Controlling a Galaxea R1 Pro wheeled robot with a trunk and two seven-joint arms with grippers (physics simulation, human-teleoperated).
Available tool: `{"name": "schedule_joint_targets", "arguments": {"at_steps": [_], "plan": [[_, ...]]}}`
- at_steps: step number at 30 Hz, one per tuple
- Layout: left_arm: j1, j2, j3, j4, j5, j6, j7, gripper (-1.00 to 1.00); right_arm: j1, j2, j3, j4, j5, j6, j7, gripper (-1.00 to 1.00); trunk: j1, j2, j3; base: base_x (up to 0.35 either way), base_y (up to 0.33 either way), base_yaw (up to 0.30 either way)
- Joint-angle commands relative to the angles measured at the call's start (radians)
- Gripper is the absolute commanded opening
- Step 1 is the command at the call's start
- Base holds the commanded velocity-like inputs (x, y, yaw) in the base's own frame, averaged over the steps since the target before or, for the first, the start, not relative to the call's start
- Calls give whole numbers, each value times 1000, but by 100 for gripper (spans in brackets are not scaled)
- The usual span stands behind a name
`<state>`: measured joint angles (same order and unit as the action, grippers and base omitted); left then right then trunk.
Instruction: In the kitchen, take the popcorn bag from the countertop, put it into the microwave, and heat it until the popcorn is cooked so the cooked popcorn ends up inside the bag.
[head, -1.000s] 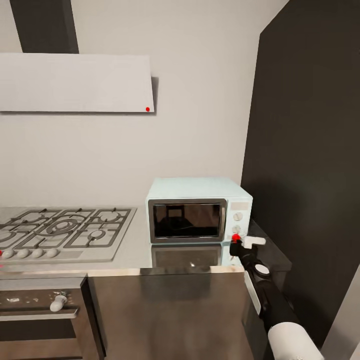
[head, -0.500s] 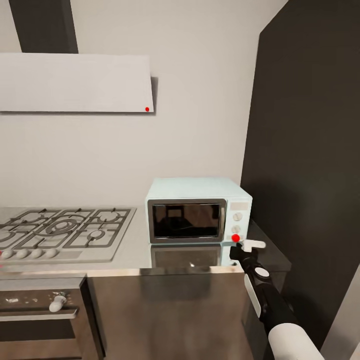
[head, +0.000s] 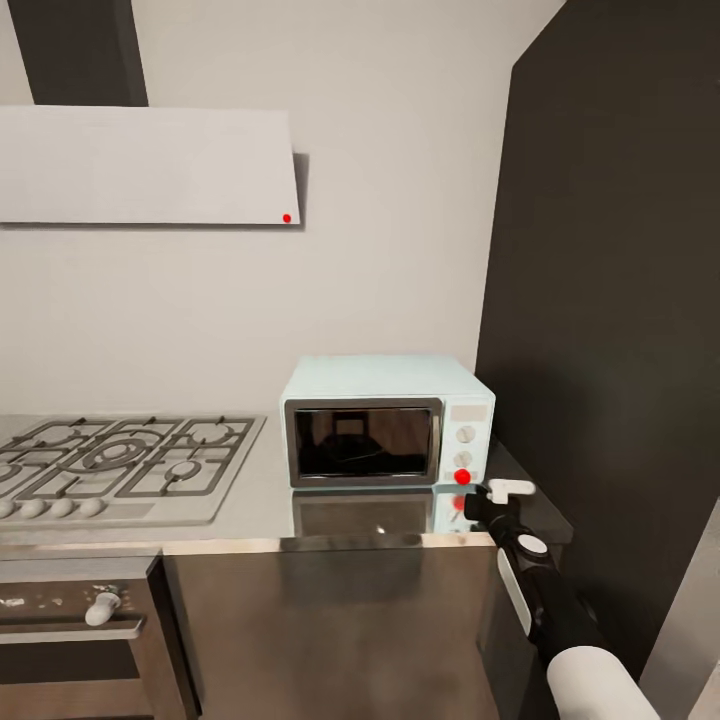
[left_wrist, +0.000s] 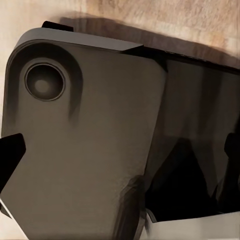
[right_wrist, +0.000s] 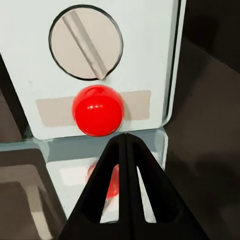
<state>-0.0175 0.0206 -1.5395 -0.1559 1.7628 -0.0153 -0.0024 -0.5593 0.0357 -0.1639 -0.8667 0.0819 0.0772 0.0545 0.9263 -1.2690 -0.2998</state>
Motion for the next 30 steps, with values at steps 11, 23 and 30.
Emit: {"name": "schedule_joint_targets", "arguments": {"at_steps": [11,23,30], "plan": [[-1,1,-8,-2,10,-2,-7,100,-1,-13,-6,-2,2,6,100,-100,0,-1,-1,0,-1,0],[-1,1,-10,-2,10,-2,-7,100,-1,-14,-6,-2,-5,6,101,-100,0,-1,-1,85,-17,0],[-1,1,-10,-2,10,-2,-7,100,-1,-14,-6,-2,-11,7,106,-100,0,-1,-1,0,0,0]]}}
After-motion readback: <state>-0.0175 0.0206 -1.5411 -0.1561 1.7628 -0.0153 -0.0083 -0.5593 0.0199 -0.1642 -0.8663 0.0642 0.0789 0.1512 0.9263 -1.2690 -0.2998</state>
